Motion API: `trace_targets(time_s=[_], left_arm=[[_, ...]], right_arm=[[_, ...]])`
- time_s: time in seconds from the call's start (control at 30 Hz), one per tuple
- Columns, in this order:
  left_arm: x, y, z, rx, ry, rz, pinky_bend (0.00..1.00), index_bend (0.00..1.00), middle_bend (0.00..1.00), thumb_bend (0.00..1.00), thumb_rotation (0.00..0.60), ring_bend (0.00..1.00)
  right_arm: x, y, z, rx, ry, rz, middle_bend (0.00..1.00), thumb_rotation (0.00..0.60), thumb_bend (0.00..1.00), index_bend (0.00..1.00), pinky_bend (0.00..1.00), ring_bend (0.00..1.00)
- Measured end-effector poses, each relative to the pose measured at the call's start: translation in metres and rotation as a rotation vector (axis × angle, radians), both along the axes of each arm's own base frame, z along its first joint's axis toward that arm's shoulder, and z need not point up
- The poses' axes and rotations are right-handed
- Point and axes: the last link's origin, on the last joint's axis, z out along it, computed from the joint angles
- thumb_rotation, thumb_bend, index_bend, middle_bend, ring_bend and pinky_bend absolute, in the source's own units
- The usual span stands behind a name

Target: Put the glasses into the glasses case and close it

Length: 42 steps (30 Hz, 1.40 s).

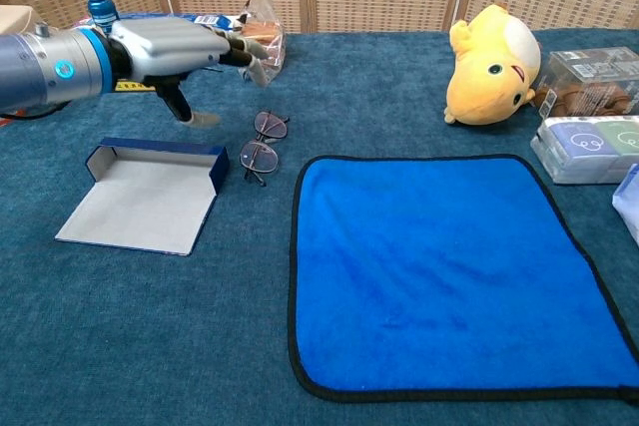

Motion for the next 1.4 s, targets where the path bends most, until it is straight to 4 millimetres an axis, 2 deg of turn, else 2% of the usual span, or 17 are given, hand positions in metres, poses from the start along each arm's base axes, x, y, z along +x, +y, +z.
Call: trace_targets(time_s=[0.4,0.9,1.23,1.4], left_arm=[[-0.003,0.000,-0.018,-0.024,0.048,-0.018,0.03,0.24,0.04,0.33,0.600,0.00],[0.012,0.007,-0.036,-0.031,0.059,-0.057,0.03,0.24,0.05,0.33,0.600,0.00],[0.005,0.009,-0.030,-0.042,0.073,-0.036,0.00,0.21,0.01,0.33,0.600,0.00],[-0.008,0.006,-0.013,-0.036,0.071,-0.021,0.00,0.20,0.00,0.33,0.600,0.00]], right_arm=[[-0.004,0.008,0.003,-0.015,-0.005,-0.013,0.26,0.600,0.31,0.19,0.37,0.28],[-0.006,0.013,0.008,-0.031,-0.007,-0.029,0.26,0.600,0.31,0.18,0.37,0.28],[-0.006,0.014,0.009,-0.034,-0.008,-0.029,0.26,0.600,0.31,0.17,0.37,0.28],[-0.004,0.012,0.008,-0.032,-0.007,-0.019,0.26,0.600,0.31,0.17,0.37,0.28]])
